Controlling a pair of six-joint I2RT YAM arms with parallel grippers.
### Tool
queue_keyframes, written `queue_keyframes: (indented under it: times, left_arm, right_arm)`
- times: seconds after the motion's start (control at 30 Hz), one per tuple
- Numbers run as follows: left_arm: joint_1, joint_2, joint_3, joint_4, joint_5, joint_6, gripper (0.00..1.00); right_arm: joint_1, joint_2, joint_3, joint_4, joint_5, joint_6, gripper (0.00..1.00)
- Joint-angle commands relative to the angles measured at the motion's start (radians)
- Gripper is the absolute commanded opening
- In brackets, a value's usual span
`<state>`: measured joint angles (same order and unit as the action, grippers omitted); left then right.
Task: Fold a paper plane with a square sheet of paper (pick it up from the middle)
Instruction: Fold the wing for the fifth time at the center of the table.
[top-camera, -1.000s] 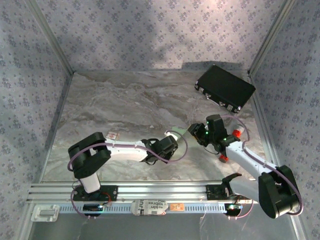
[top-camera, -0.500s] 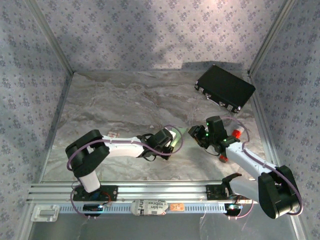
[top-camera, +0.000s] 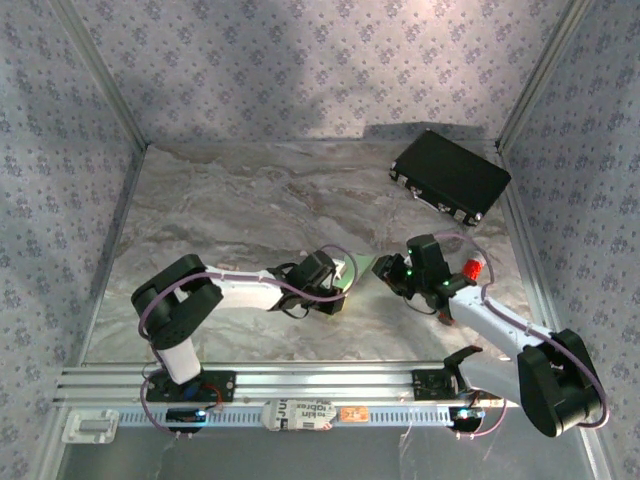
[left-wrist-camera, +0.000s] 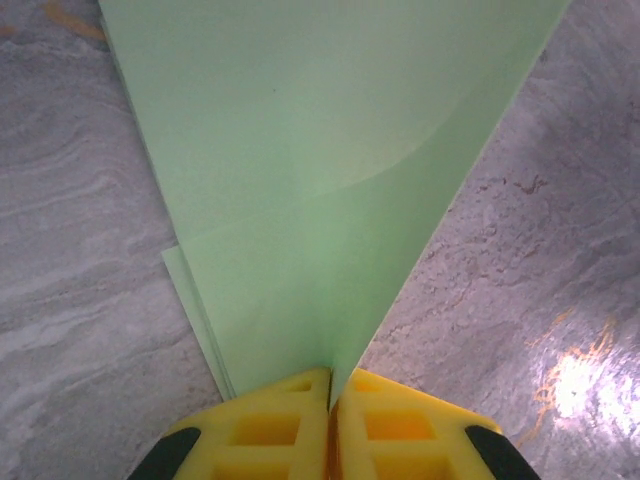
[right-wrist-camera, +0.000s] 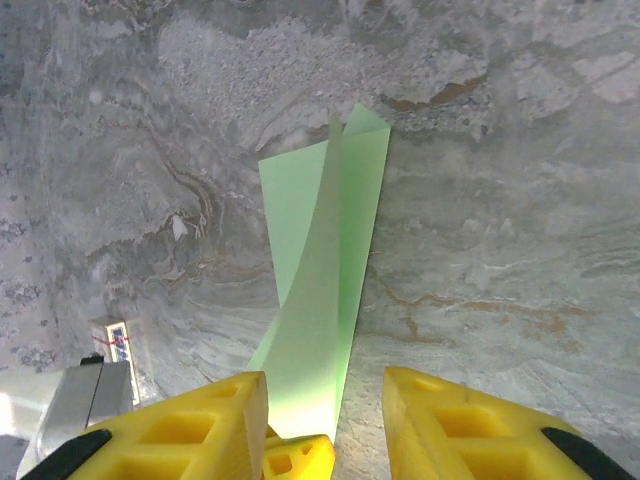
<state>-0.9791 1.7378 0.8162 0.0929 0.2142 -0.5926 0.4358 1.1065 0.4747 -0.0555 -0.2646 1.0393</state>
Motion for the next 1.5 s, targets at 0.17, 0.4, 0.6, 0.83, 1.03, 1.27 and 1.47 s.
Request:
queue_keyframes:
  times: [0.17, 0.4, 0.6, 0.83, 1.03, 1.27, 1.47]
  left_arm:
    - [0.046, 0.054, -0.043, 0.120, 0.149, -0.077, 0.09]
    - [0.069, 0.076, -0.077, 0.197, 0.210, -0.129, 0.08]
    - [0.083, 0.078, -0.112, 0.259, 0.241, -0.169, 0.05]
    - [0.086, 0.073, -0.154, 0.336, 0.255, -0.187, 0.01]
    - [0.088, 0.063, -0.173, 0.371, 0.281, -0.178, 0.00]
    - [0.114, 0.088, -0.202, 0.418, 0.351, -0.223, 0.00]
    - [0.128, 0.104, -0.221, 0.443, 0.391, -0.245, 0.00]
  right_arm:
    - [0.055, 0.009, -0.031, 0.105, 0.024, -0.126, 0.36]
    - [0.091, 0.029, -0.064, 0.178, 0.031, -0.198, 0.34]
    - [0.106, 0.035, -0.060, 0.154, 0.023, -0.238, 0.32]
    - [0.106, 0.124, -0.038, 0.197, -0.074, -0.242, 0.31]
    - [0.110, 0.183, -0.010, 0.237, -0.120, -0.250, 0.30]
    - [0.119, 0.242, 0.023, 0.290, -0.188, -0.260, 0.26]
    - [0.123, 0.309, 0.057, 0.313, -0.216, -0.259, 0.22]
